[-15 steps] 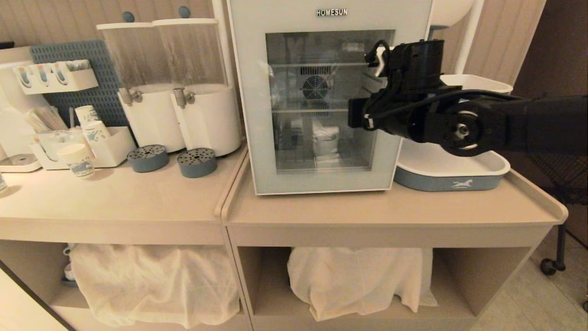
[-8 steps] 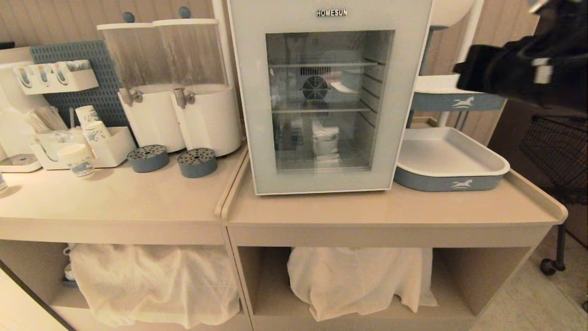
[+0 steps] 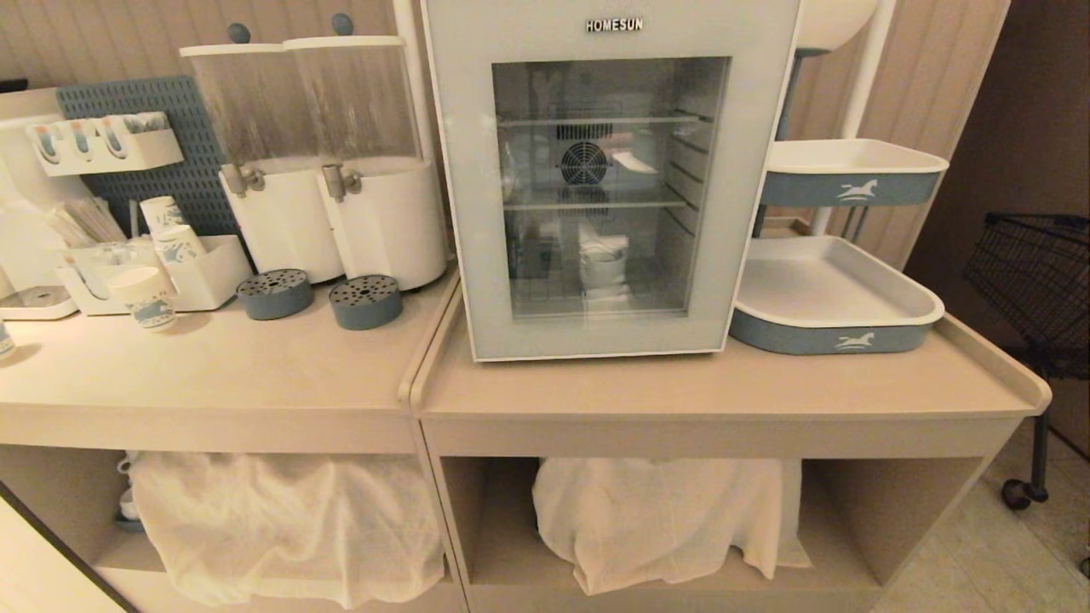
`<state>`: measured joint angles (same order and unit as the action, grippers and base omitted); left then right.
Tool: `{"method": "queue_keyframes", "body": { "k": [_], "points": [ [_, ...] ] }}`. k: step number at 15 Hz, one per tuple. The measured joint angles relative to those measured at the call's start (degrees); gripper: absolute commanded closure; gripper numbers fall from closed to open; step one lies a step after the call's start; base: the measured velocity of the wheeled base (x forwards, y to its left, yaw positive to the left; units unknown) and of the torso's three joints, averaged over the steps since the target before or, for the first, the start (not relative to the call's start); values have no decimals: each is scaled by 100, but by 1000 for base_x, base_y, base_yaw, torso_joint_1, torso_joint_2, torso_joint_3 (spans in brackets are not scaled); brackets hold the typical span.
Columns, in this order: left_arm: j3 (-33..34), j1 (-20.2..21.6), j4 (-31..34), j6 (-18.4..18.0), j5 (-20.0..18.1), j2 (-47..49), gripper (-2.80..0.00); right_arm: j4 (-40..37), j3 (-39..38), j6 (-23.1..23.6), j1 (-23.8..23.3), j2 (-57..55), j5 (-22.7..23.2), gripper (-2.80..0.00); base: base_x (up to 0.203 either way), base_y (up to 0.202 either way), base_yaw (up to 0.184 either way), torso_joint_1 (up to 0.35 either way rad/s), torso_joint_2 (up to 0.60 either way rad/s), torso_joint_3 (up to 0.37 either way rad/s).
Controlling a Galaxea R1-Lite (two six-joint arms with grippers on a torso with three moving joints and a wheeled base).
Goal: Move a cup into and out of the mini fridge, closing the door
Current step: Open the freezer door
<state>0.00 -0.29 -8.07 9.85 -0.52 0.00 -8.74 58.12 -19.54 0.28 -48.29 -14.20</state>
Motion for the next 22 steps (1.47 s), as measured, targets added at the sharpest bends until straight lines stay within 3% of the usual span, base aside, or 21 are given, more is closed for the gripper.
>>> {"method": "queue_keyframes", "body": {
  "k": [5,7,9,10,11,13,15,19,22],
  "points": [
    [0,-1,0,-1,1,0,0,-1000,-1060,-90,-348,2533,906,0,0,0,0,0,0,0],
    [0,-1,0,1,0,0,0,-867,-1409,402,-393,2936,1107,0,0,0,0,0,0,0],
    [0,-6,1,-3,0,0,0,-893,-1514,1023,-418,3120,1818,0,0,0,0,0,0,0],
    [0,-6,0,-3,0,0,0,-1098,-1521,1170,-419,3169,2397,0,0,0,0,0,0,0],
    [0,-1,-2,-1,0,0,0,-1404,-1518,1219,-419,3208,2933,0,0,0,0,0,0,0],
    [0,-1,-5,-1,0,0,0,-1606,-1532,1088,-256,3262,3352,0,0,0,0,0,0,0],
    [0,-6,-2,0,0,0,0,-1753,-1561,935,87,3330,3351,0,0,0,0,0,0,0],
    [0,-4,-3,-1,1,0,0,-1345,-2466,940,66,4021,3094,0,0,0,0,0,0,0],
    [0,-1,-5,-1,1,0,0,-104,-3887,1222,25,4514,1959,0,0,0,0,0,0,0]
  ]
}}
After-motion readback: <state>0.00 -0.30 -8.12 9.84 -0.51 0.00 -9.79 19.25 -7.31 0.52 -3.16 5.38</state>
